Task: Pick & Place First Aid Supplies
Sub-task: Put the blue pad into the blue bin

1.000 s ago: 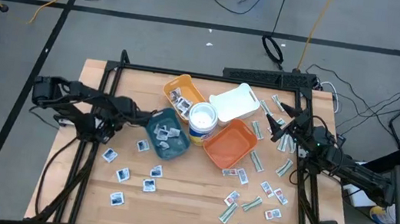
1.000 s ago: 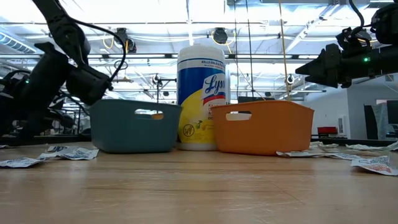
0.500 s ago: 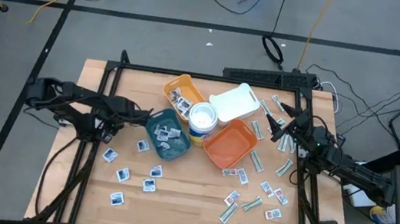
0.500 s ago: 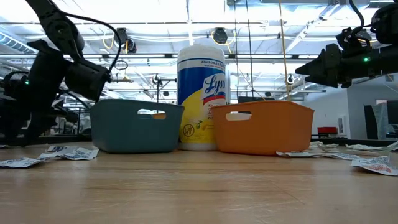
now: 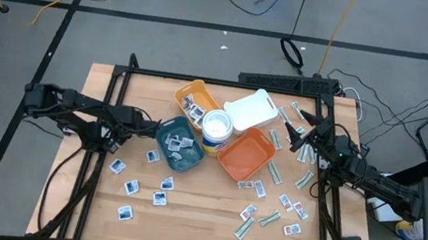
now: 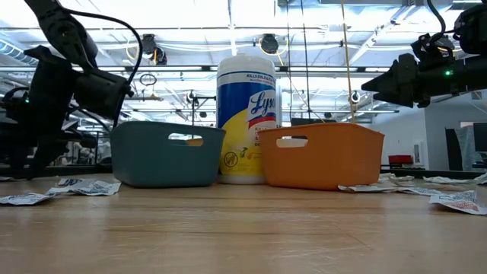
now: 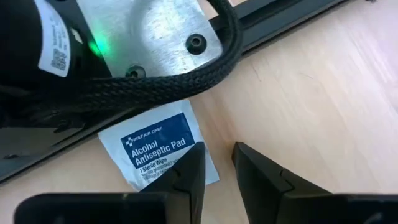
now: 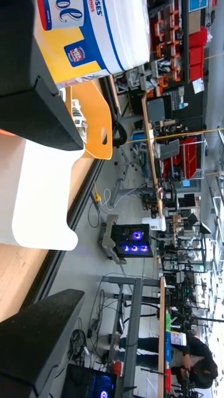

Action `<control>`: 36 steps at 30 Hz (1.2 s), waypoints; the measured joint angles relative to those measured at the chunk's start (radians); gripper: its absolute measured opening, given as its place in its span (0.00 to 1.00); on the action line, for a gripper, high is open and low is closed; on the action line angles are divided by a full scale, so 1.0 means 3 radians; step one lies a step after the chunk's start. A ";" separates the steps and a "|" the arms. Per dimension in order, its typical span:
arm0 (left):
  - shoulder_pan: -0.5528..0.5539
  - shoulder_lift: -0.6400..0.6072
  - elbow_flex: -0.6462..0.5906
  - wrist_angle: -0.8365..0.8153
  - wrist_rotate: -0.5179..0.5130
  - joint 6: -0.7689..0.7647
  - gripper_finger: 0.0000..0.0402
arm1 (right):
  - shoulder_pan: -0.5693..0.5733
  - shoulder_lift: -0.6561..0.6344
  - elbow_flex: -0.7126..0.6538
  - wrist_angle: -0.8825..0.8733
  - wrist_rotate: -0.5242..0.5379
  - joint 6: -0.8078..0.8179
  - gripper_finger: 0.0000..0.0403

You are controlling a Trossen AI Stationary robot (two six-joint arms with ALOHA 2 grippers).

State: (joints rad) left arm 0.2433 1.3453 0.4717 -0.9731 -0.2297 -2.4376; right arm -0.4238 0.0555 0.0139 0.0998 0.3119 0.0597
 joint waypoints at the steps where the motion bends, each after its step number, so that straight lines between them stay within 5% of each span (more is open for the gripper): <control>1: -0.0009 0.0000 -0.0003 0.0009 -0.0012 0.0006 0.23 | 0.0000 0.0000 0.0001 -0.0001 0.0000 0.0000 0.94; 5: -0.0016 0.0001 -0.0015 0.0042 -0.0106 0.0039 0.21 | 0.0000 0.0000 0.0000 0.0000 0.0000 0.0001 0.94; 11: -0.0018 0.0002 -0.0025 0.0117 -0.0266 0.0059 0.02 | 0.0000 0.0000 0.0000 0.0000 0.0000 0.0001 0.94; 23: 0.0023 -0.0127 0.0168 0.0835 -0.0811 0.0734 0.00 | 0.0000 0.0000 0.0000 0.0000 0.0000 0.0000 0.94; 36: 0.0074 -0.0127 0.0397 0.0824 -0.0770 0.1040 0.00 | 0.0000 0.0000 0.0000 0.0000 0.0000 0.0001 0.94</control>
State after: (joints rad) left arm 0.2656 1.3071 0.5909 -0.7258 -0.4607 -2.1256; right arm -0.4237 0.0555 0.0139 0.0998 0.3119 0.0601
